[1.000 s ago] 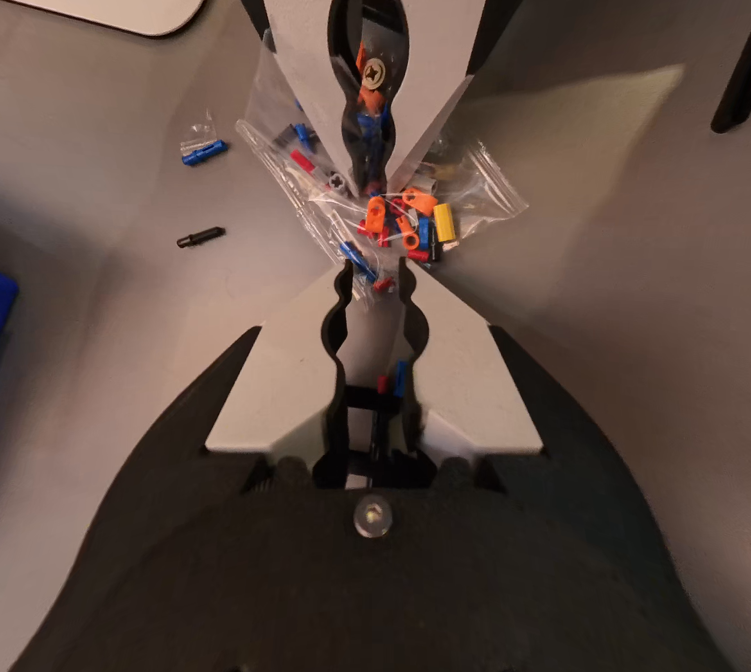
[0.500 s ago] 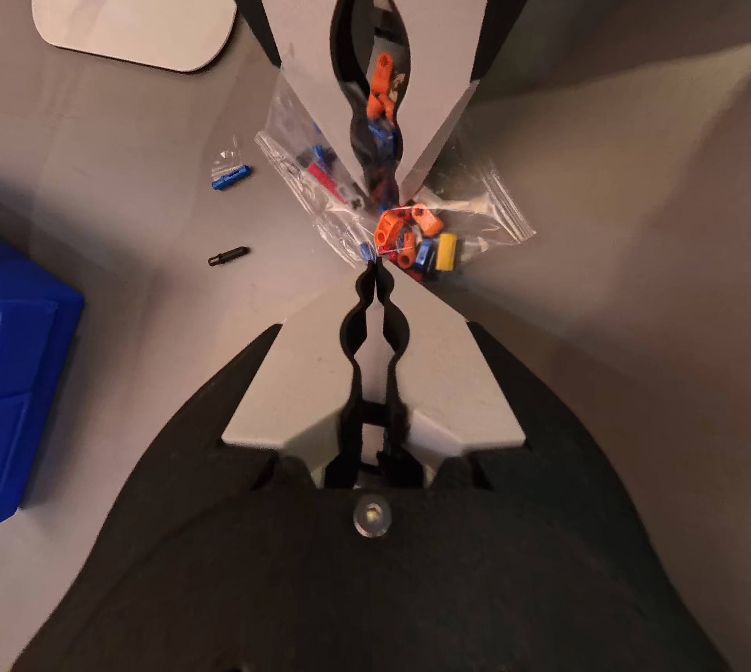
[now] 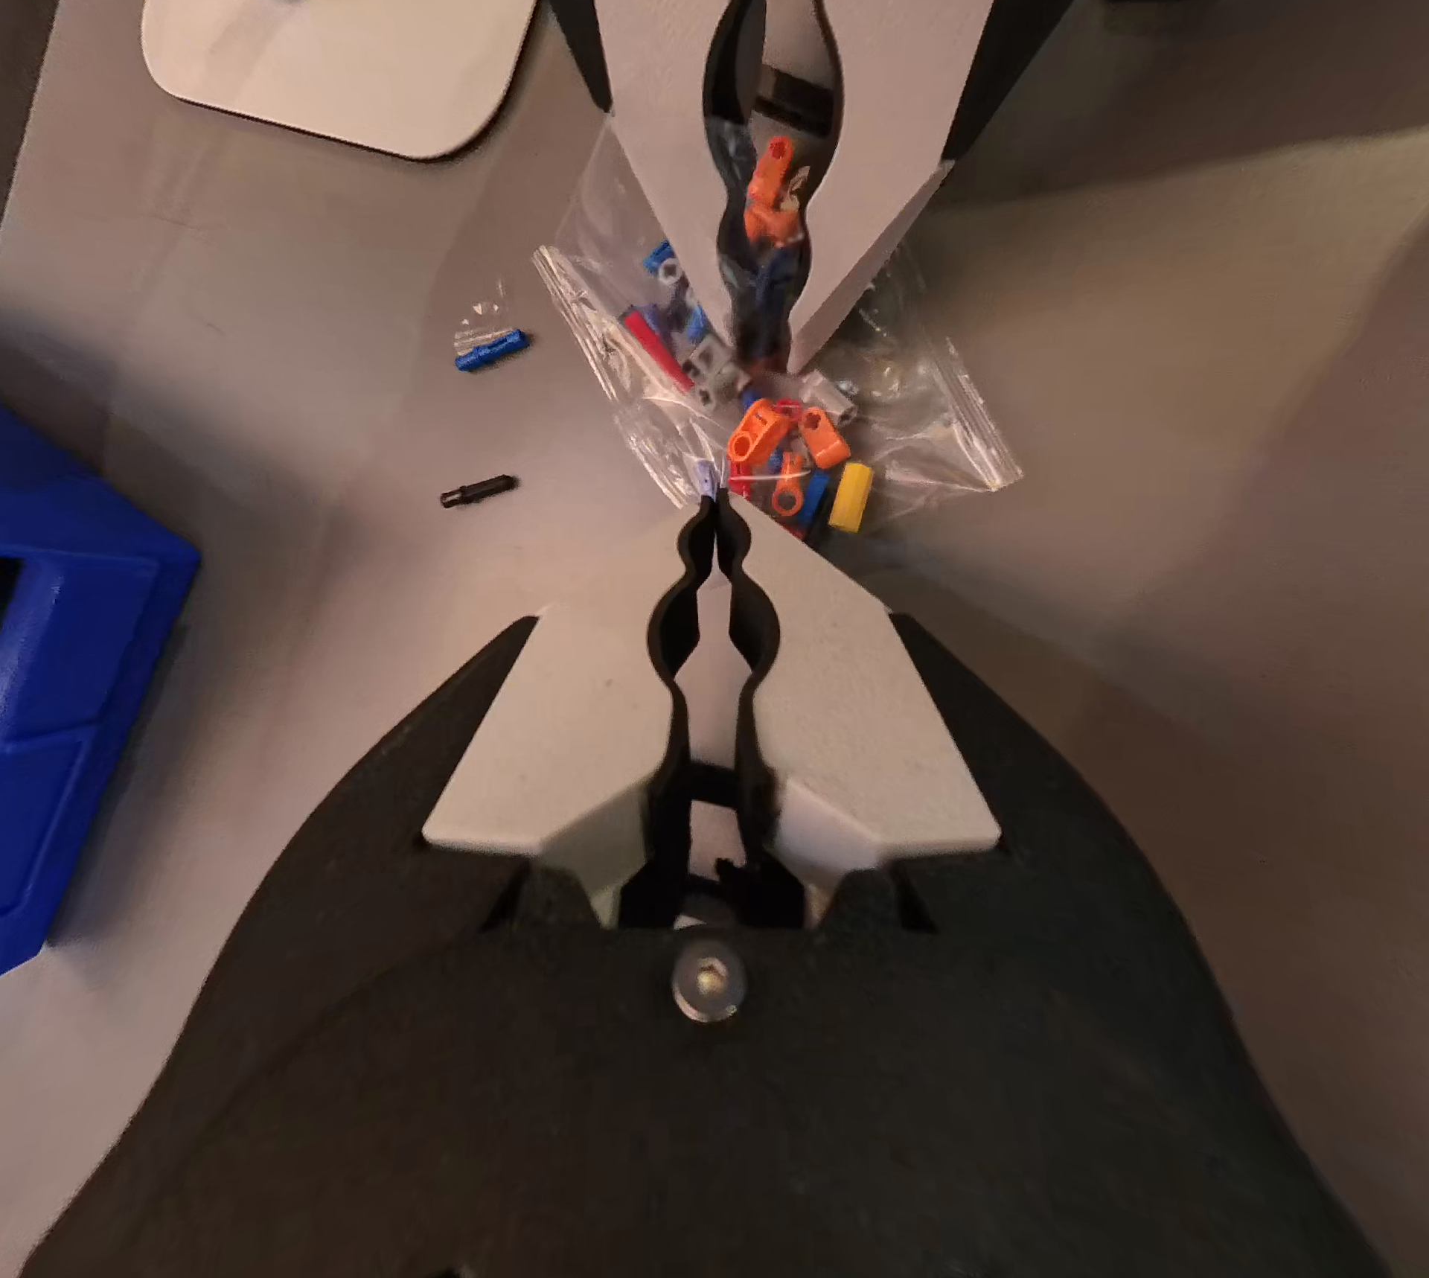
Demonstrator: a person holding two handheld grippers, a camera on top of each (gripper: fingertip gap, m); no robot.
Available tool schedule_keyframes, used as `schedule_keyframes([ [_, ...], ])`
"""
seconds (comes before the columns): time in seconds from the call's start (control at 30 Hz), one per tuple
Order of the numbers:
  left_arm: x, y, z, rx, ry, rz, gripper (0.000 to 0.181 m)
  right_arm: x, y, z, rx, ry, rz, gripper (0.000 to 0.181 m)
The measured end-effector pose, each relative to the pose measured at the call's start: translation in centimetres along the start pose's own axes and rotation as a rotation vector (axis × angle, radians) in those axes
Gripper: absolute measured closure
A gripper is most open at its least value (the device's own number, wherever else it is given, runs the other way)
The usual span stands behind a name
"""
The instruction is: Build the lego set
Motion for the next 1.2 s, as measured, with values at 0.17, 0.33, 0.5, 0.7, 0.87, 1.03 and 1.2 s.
schedule_keyframes([
  [0.17, 0.3, -0.3, -0.5, 0.006, -0.008, 0.018, 0.181, 0.1, 0.3, 0.0, -0.003, 0.011, 0.01, 0.175],
  [0.33, 0.4, -0.9, -1.0, -0.007, -0.008, 0.023, 0.181, 0.2, 0.4, 0.0, 0.007, 0.01, 0.016, 0.175],
  [0.5, 0.3, -1.2, -1.5, -0.04, -0.02, 0.009, 0.181, 0.4, 0.7, 0.3, 0.001, 0.012, 0.029, 0.171],
  [0.7, -0.1, -1.1, -1.5, -0.037, -0.003, 0.001, 0.181, 0.4, 0.7, 0.2, 0.013, 0.011, 0.029, 0.167],
  [0.87, -0.1, -0.7, -1.8, -0.018, 0.006, 0.007, 0.181, 1.0, 1.3, 0.5, 0.007, 0.015, -0.014, 0.166],
  [1.03, 0.0, -0.8, -1.8, -0.024, 0.008, 0.012, 0.181, 1.6, 0.4, 0.4, 0.017, 0.012, 0.021, 0.167],
  [1.2, -0.2, -0.9, -1.8, -0.029, 0.014, 0.01, 0.181, 0.8, -0.4, 0.2, 0.026, -0.012, 0.05, 0.168],
])
Point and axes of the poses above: each gripper's, where its closed fingertips meet, x back along the fingers, y out of its underside, z = x × y across the jaws, the point moved 6 cm from there along x, back along the fingers, and after that the axes turned 6 degrees about -y, right-handed, at the moved point
